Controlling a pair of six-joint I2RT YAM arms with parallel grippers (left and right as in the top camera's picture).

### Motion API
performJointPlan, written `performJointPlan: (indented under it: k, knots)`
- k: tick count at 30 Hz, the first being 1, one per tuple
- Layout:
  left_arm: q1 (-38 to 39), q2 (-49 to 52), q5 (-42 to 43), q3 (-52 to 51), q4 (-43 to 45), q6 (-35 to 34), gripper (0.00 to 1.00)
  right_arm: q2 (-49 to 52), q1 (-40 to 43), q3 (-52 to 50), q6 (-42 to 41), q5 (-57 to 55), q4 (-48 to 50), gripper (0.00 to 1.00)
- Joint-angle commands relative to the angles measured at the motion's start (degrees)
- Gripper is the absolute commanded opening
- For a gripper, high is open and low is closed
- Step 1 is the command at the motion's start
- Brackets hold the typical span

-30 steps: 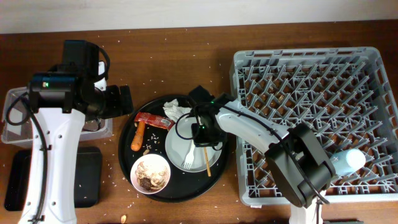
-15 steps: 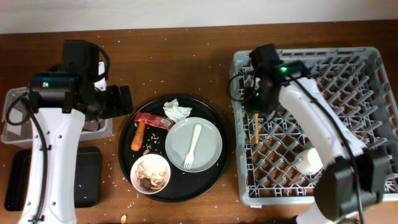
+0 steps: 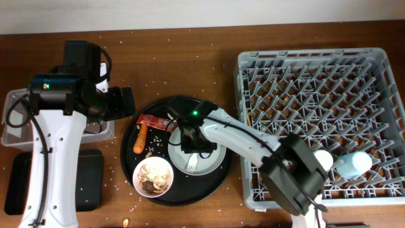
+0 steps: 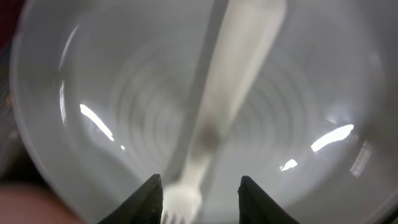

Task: Sort waste into correct bins and load items into the dishwasher rack
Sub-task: 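Grasp the white plastic fork with the right gripper and place it in the rack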

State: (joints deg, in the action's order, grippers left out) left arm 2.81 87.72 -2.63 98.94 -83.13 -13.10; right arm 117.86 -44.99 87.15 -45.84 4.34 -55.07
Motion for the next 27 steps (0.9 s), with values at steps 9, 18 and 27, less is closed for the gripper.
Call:
performJointPlan:
  k: [9, 18, 27]
  knots:
    - [-0.3, -0.7, -0.6, 0.7, 0.0, 0.1, 0.99, 1.0, 0.3, 0.6, 0.3, -1.4, -1.5, 0.06]
    - [-0.3, -0.7, -0.6, 0.7, 0.1, 0.1, 0.99, -20.8, 18.7, 4.5, 21.0, -10.8, -11.0, 0.07]
    - [-0.2, -0.7, -0.6, 0.7, 0.0, 0.1, 0.99, -22.4, 17.0, 0.9, 28.9, -3.3, -10.9, 0.52]
